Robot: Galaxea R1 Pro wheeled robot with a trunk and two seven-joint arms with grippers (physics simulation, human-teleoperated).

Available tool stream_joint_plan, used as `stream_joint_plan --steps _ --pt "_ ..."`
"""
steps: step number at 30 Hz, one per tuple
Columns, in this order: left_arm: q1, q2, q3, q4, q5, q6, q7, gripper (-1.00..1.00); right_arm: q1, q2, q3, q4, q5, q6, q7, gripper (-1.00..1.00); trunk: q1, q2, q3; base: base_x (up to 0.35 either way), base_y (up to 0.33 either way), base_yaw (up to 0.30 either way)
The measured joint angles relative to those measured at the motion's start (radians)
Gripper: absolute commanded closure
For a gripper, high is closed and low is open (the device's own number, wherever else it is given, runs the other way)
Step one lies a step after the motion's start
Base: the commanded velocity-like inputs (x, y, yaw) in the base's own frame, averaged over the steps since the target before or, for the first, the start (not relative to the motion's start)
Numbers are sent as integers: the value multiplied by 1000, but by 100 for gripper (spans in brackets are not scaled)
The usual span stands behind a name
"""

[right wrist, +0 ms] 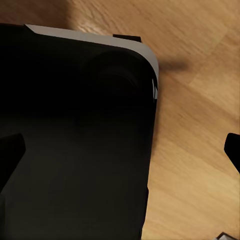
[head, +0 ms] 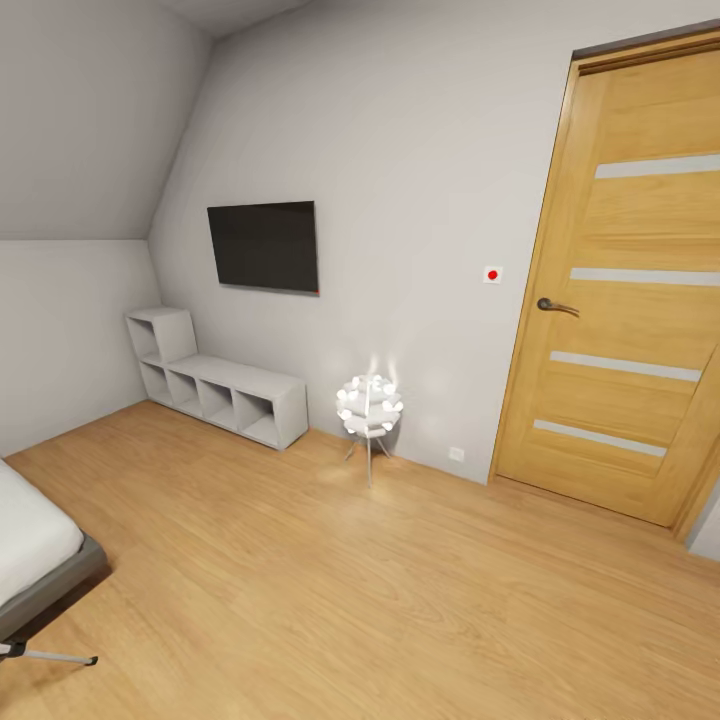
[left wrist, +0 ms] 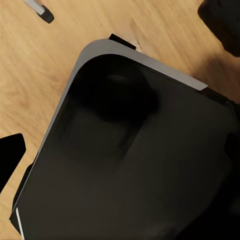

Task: Attach the digital camera to the camera tripod in the bedroom.

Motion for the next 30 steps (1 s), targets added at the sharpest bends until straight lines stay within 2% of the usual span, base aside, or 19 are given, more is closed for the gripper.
stream_joint_plan --steps 6,21,26,30 --pt "0 0 5 1 5 1 0 -100 0 -1 0 0 0 0 0 -100 0 0 0 -114 114 0" --pt "0 -1 8 1 7 1 0 -100 0 0 0 0 0 -3 -3 -100 0 0 0 -217 211 0" --pt "0 -1 6 0 7 1 0 -100 0 1 -7 0 -6 -3 -3 -100 0 0 0 -66 64 -14" --pt "0 0 7 1 8 1 0 -100 0 1 -10 0 -9 -3 -3 -100 0 0 0 -13 12 -184"
